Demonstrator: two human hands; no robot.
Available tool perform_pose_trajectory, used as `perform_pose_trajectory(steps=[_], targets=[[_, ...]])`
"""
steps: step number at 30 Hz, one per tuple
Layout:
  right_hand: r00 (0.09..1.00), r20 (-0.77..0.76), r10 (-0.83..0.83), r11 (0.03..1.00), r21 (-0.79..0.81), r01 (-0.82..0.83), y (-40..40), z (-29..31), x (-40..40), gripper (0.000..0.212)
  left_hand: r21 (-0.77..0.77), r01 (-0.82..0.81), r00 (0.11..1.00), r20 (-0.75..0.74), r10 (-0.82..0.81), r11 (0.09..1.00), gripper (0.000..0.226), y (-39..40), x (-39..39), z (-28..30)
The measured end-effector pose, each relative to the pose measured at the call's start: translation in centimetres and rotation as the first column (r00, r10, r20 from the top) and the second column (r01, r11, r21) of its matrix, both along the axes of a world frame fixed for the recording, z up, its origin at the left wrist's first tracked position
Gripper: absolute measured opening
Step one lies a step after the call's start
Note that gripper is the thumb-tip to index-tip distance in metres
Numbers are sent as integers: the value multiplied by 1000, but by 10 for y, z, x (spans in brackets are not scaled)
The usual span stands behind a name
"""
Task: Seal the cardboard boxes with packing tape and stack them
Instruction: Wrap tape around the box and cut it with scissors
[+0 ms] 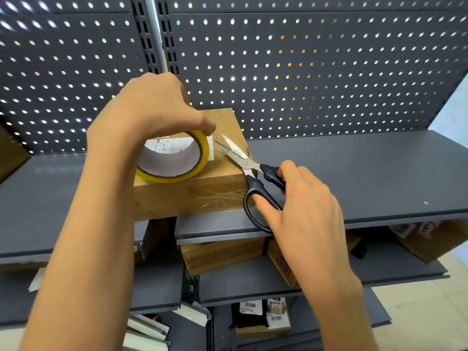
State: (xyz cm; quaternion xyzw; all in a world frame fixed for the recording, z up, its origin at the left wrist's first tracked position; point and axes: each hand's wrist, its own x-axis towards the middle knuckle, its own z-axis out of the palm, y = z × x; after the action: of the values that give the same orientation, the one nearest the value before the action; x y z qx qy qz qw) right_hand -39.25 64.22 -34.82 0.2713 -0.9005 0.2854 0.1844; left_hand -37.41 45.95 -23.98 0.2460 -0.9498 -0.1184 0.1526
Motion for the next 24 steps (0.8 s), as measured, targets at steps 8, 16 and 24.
perform_pose_trajectory(steps=[8,16,24], targets=[[1000,-13,-10,1000,-19,10,-7,4,-1,30,-8,2,1000,3,-2,1000,52,1,0,0],[998,50,30,999,28,-31,-11,13,-5,26,2,-10,1000,3,10,1000,55,3,0,1],[996,60,63,998,11,-63,-24,12,-7,29,55,-24,999,-22,25,998,55,0,3,1]])
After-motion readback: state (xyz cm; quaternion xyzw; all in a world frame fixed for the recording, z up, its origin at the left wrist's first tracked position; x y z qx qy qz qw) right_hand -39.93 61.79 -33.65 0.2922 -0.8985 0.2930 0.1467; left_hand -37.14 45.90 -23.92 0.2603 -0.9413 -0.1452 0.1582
